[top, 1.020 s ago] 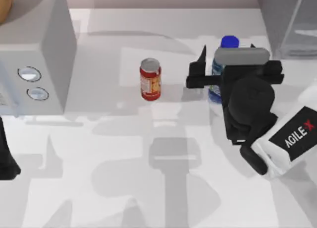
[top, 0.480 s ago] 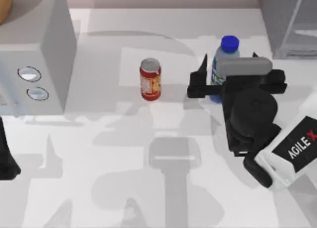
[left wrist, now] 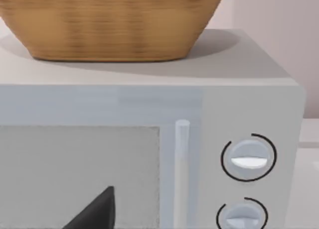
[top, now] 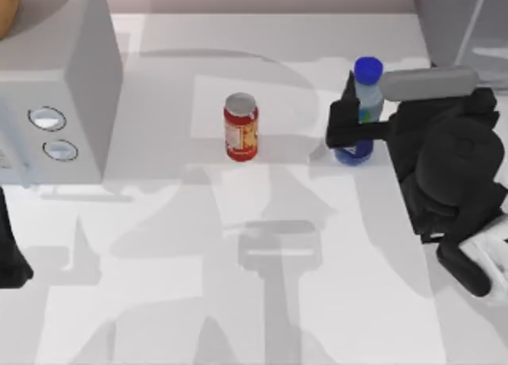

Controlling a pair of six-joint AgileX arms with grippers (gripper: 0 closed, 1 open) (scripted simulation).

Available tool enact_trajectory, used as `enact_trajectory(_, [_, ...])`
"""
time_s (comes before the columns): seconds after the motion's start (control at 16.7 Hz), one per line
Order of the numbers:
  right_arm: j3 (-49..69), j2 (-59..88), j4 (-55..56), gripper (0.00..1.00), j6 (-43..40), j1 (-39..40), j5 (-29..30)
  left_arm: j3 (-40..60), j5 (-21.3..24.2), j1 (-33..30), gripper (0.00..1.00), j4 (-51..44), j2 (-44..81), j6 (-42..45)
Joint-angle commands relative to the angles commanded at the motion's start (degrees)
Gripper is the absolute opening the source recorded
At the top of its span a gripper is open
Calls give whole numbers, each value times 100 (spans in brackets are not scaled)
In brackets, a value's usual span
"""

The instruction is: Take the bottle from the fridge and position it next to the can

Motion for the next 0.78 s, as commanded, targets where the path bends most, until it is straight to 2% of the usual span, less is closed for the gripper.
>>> enact_trajectory(0.3, [-979, -2296, -1566, 100, 35, -622, -780, 0, 0, 0, 100, 0, 0, 0])
enact_trajectory(0.78, [-2572, -6757, -4454, 100, 69, -2005, -2007, 0, 0, 0, 100, 0, 0, 0])
